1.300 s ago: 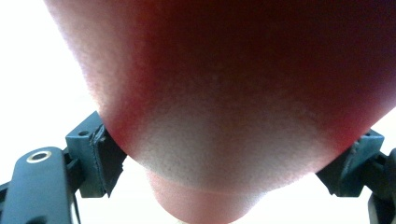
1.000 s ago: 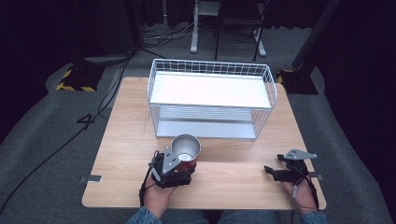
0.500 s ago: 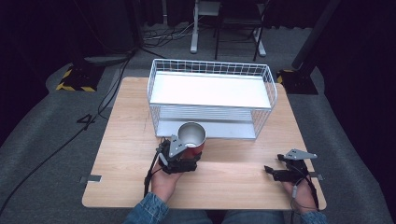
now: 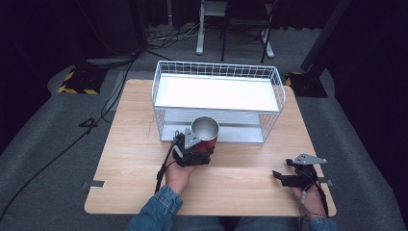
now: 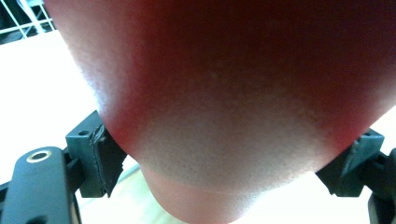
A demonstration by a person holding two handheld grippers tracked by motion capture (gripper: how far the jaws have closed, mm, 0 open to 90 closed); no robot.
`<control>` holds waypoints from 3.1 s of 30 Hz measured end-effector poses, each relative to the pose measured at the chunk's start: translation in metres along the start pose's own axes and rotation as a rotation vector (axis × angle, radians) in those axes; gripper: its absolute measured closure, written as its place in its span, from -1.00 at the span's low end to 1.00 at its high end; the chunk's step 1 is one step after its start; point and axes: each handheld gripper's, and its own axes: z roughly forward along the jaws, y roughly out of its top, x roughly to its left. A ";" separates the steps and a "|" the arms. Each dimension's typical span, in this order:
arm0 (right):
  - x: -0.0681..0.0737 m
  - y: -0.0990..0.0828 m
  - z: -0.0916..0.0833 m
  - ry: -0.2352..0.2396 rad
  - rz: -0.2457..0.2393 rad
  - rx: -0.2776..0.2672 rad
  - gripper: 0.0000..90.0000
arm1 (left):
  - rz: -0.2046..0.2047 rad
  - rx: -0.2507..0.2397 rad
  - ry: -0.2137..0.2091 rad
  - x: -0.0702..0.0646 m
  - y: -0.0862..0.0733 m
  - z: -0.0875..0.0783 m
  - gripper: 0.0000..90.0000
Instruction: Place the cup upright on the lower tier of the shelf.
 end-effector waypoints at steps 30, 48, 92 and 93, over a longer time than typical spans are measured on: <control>0.001 -0.001 0.000 -0.024 0.003 -0.006 -0.58 | -0.058 -0.076 0.056 0.026 0.018 0.073 -0.64; 0.000 -0.001 -0.001 -0.020 0.010 -0.003 -0.58 | -0.106 -0.097 0.139 0.026 0.028 0.107 -0.64; 0.001 -0.001 -0.001 -0.020 0.007 -0.004 -0.57 | -0.160 -0.072 0.151 0.033 0.020 0.125 -0.66; 0.001 -0.001 -0.001 -0.021 0.007 -0.004 -0.57 | -0.160 -0.072 0.151 0.033 0.020 0.125 -0.67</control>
